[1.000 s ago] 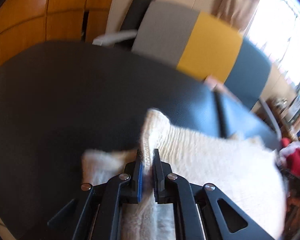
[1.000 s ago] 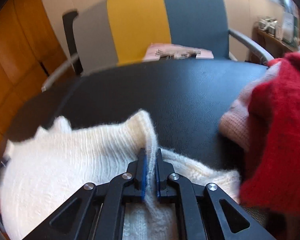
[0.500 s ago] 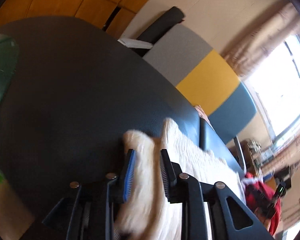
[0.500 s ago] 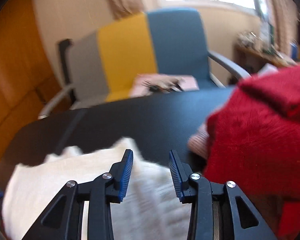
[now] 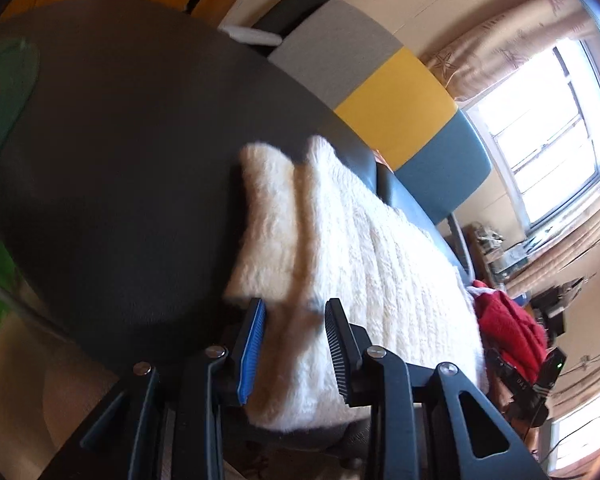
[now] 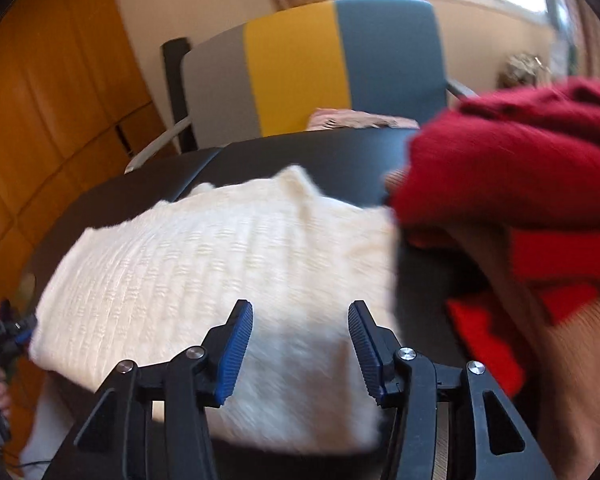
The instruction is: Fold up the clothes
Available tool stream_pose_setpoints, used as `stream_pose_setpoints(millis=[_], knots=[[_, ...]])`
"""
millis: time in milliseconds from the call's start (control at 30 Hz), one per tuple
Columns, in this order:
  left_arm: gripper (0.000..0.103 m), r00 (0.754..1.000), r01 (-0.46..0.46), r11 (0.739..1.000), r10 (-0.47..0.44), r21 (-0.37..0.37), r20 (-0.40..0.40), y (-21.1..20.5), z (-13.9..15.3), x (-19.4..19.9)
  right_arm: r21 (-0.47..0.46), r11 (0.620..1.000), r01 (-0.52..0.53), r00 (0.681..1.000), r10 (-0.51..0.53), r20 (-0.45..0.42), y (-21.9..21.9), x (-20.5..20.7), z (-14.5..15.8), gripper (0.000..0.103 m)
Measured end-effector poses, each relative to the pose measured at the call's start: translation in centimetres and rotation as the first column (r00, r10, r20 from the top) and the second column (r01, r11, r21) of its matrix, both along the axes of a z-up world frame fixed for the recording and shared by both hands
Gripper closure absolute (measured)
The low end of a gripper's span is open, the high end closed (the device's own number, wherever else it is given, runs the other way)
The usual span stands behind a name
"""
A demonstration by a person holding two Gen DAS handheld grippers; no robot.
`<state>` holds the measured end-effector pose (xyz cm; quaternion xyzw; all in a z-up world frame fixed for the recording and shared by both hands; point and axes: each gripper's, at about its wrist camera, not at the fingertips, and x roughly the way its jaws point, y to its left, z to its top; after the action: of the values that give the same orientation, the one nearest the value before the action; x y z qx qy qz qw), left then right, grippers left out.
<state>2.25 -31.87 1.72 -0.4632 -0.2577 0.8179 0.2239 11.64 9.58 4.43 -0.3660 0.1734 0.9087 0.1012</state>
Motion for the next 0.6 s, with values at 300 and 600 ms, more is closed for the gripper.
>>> stream_pose_setpoints(millis=[300, 600], knots=[[0.072, 0.999, 0.046, 0.998, -0.046, 0.033, -0.003, 2.3, -1.1, -0.1, -0.073, 0.99, -0.12, 0.992, 0.121, 0.016, 1.3, 0.9, -1.6, 0.065], [0.098, 0.982, 0.136, 0.99, -0.141, -0.049, -0.122, 3.4, 2.8, 1.2, -0.121, 0.973, -0.196, 0.981, 0.194, -0.025, 1.3, 0.5, 0.1, 0.096]])
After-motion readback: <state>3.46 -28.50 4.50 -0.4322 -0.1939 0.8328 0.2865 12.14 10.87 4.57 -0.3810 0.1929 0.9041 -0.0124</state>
